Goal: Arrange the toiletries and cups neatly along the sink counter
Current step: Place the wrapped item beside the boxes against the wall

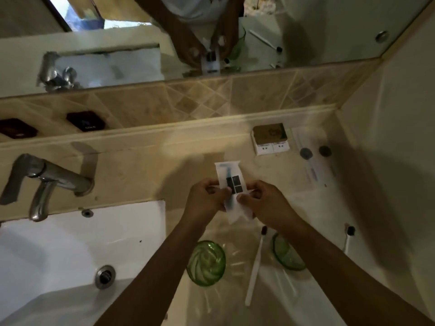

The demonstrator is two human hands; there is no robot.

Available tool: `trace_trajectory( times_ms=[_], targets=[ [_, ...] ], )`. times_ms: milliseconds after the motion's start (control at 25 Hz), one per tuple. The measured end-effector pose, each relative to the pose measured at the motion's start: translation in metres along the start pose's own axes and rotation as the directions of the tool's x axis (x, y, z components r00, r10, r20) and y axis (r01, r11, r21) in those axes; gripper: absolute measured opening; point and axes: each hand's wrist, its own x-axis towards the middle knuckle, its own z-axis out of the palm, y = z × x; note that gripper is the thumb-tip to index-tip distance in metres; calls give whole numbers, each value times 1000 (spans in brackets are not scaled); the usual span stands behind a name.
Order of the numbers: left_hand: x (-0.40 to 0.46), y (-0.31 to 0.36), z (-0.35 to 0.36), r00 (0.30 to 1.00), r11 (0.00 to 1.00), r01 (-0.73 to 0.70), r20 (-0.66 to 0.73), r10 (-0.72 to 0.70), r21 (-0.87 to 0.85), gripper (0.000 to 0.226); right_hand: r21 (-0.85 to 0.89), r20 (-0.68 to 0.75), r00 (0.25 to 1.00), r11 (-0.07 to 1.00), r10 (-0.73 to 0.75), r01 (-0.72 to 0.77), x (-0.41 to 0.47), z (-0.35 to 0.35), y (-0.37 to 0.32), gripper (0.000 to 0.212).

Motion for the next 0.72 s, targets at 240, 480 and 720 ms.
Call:
trace_trajectory(
  times_ms=[240,480,720],
  targets=[
    [88,1,23,992,986,47,-127,-27,158,25,-79,-75,996,996,45,-51,96,-2,5,20],
    [109,-16,30,985,831,-97,-64,158,548,17,-180,-101,993,983,-56,37,113,-2,19,17],
    [99,-29,4,749,202,-507,312,584,838,39,-666,-10,905,677,-426,312,97,-7,23,42]
  ],
)
